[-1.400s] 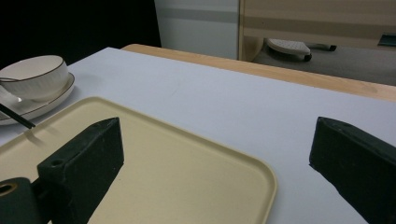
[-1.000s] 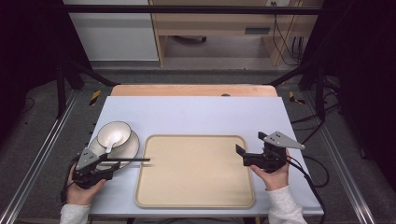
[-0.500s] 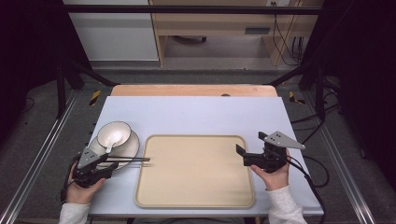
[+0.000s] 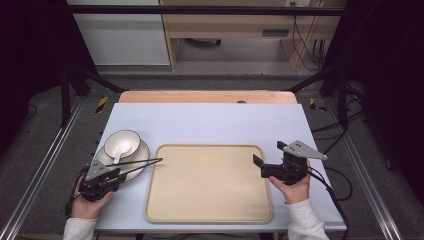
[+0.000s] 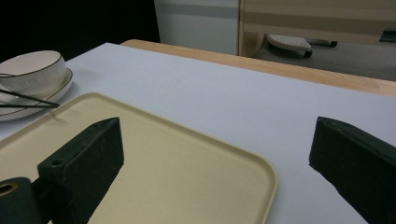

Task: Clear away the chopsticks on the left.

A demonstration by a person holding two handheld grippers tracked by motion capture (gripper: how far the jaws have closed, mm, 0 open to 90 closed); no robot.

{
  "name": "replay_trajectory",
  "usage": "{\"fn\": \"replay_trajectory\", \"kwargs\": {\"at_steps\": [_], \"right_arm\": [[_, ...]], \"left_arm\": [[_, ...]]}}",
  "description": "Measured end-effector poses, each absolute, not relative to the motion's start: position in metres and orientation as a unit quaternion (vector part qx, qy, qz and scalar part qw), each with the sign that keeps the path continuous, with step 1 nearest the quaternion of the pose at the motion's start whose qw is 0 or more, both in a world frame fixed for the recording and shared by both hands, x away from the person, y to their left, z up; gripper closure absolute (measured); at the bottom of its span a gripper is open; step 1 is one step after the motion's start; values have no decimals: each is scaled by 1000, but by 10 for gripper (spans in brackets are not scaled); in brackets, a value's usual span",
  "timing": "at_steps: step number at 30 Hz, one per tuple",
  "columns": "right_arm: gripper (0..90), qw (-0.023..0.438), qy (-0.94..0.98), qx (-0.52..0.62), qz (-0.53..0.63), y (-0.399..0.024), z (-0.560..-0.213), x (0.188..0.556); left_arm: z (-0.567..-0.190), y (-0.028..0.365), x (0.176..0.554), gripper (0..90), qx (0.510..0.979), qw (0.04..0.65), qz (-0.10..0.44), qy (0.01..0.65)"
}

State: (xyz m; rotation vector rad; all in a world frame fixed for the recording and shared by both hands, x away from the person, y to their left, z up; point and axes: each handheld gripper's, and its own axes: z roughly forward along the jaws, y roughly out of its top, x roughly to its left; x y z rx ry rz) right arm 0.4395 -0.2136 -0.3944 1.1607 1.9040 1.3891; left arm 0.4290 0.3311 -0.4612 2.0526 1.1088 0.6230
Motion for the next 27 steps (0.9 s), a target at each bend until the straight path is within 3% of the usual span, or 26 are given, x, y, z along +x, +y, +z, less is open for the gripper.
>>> {"fn": "replay_trajectory", "kwargs": {"at_steps": [13,27], "right_arm": [[31,253,701,427,512,-213,-395,440],[30,251,702,426,512,-213,-395,440]], "left_arm": [[-460,323,428,785,804,348,235,421],[-460,316,431,841,804,350,224,426]]}}
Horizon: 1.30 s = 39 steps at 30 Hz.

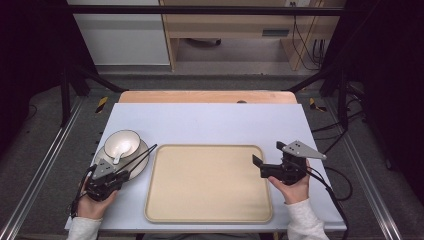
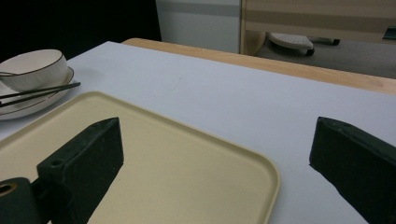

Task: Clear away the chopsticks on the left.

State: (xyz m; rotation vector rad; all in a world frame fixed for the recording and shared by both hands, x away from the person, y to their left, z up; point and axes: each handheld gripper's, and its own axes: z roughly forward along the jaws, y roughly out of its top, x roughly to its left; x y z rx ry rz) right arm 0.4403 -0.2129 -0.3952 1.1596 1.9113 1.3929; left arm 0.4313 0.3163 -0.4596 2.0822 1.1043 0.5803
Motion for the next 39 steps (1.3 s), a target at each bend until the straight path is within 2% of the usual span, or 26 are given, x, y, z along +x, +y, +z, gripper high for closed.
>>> {"fn": "replay_trajectory", "kwargs": {"at_steps": [11,19,30,39], "right_arm": [[30,249,702,427,513,-214,-394,440],[30,250,701,427,513,-214,-394,440],[24,254,701,432,508,-216,-395,440],[21,257,695,436,511,-220,-393,440]], "left_arm": [[-461,311,437,819,797,350,219,442],[-460,309,436,849,795,350,221,444],[-445,303,424,850,761,389,238,461],[-437,285,412,850,757,403,248,451]]}}
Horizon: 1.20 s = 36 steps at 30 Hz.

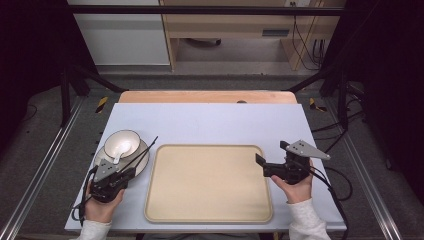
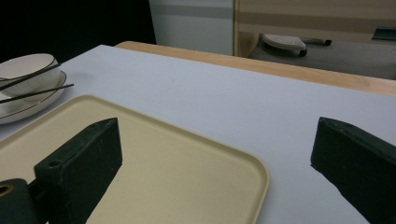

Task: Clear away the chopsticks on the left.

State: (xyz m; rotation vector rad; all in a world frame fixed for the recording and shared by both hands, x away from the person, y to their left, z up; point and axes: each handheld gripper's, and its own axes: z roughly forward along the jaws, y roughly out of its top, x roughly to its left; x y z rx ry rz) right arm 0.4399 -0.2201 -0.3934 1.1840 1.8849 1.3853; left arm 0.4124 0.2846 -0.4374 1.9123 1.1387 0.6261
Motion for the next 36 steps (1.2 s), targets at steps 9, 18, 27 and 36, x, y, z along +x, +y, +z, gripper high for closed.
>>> {"fn": "replay_trajectory", "kwargs": {"at_steps": [9,18,27,36], "right_arm": [[21,257,694,440,509,-222,-394,440],[21,258,694,439,509,-223,-394,440],[22,259,692,439,511,-224,-392,439],[23,250,690,438,520,-224,-391,437]], "left_arm": [[-434,263,403,850,750,412,254,451],[-436,242,395,850,734,417,256,470],[-436,225,389,851,721,407,279,486],[-440,204,384,851,697,412,286,512]]}}
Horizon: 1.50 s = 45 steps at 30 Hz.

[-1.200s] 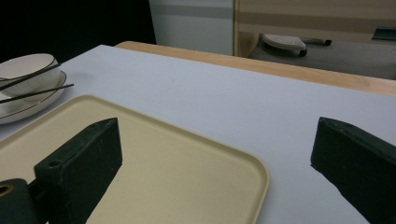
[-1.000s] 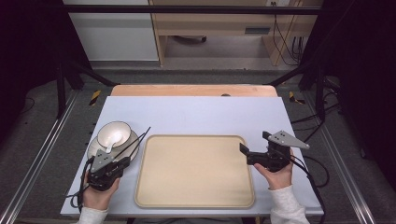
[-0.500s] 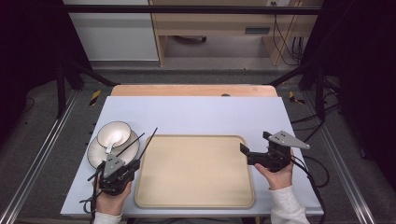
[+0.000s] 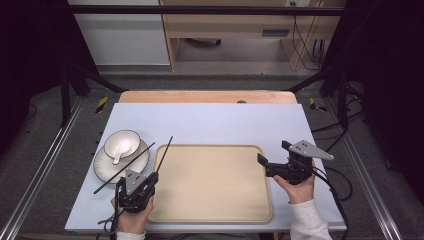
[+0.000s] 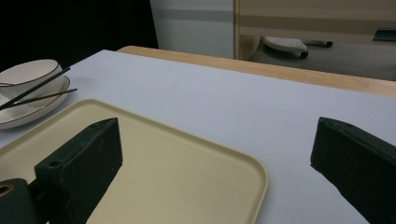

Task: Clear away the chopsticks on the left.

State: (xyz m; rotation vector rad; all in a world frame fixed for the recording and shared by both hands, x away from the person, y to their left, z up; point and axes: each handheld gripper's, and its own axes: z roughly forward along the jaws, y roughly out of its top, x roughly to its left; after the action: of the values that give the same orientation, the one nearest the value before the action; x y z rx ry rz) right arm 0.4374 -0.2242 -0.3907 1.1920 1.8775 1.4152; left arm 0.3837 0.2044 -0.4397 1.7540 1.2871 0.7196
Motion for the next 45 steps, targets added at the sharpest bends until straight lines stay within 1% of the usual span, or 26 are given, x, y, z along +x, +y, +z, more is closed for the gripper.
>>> {"fn": "replay_trajectory", "kwargs": {"at_steps": [8,12,19,29,45], "right_arm": [[27,247,689,436,524,-224,-390,437],[27,246,690,436,523,-224,-391,438],[27,246,691,435,522,-223,-392,439],[28,245,692,437,520,-222,-392,439],[28,245,695,436,516,-221,-394,441]], "left_arm": [[-440,205,383,851,678,412,292,534],[-445,202,383,851,656,424,293,551],[-460,193,384,851,650,414,296,564],[-477,189,386,851,657,392,285,577],[-481,188,393,849,672,357,267,591]]}}
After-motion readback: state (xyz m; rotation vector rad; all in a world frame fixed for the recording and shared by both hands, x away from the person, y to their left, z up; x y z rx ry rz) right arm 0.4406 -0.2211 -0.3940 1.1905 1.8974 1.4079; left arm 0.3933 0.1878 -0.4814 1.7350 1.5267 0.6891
